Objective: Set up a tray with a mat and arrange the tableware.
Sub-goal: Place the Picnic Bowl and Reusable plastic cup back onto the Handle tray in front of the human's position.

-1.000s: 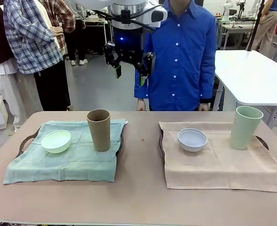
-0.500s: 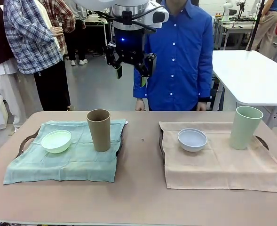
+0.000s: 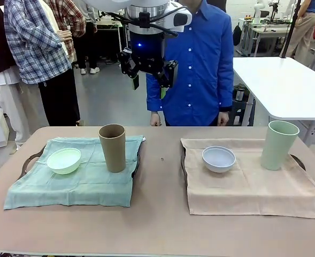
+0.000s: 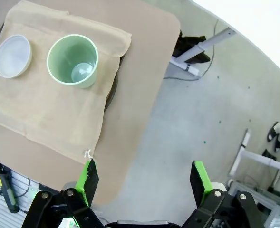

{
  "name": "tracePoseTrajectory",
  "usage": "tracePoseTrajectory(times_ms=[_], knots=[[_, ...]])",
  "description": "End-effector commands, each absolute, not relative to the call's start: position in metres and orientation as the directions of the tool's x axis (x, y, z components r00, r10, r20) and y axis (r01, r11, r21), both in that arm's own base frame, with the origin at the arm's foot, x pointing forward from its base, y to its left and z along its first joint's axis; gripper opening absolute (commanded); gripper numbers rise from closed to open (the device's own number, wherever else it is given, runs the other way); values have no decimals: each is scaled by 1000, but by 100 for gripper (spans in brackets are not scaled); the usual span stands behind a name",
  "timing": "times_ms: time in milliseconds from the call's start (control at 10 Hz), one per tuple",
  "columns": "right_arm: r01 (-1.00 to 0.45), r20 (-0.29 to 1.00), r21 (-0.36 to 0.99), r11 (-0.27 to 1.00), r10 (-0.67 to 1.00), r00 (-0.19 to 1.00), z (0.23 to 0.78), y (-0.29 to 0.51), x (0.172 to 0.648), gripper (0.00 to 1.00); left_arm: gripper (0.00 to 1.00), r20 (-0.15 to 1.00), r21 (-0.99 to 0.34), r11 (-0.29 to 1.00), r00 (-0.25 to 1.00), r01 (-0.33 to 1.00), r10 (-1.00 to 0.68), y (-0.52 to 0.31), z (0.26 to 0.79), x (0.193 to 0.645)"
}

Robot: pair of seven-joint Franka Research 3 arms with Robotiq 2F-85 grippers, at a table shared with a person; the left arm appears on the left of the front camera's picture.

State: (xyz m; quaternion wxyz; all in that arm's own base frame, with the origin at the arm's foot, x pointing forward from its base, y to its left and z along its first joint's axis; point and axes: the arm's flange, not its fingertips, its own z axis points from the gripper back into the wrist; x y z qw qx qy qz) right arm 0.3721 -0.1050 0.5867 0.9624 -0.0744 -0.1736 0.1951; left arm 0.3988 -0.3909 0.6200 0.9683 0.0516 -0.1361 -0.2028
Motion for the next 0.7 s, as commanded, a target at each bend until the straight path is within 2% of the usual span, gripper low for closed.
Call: tracePoseTrajectory(times_ms=[0,100,200,300,600], knots=[[-326,302,-228,917,385,872,588,-104,376,100,84,243,146,913,880,382,-407,-389,622,399],[-350,305,-211,913,401,864,587,-105,372,100,84,243,155,912,881,379,-407,-391,620,399],[-400,325,-142,906,424,845,590,-110,375,100,84,260,77,920,883,384,-390,-372,626,398],[-371,314,-79,925,376,872,595,-121,380,100,84,294,-6,939,898,345,-328,-346,639,395],[-283,299,0,959,270,915,613,-161,376,100,84,276,-158,958,942,239,-189,-273,657,384]])
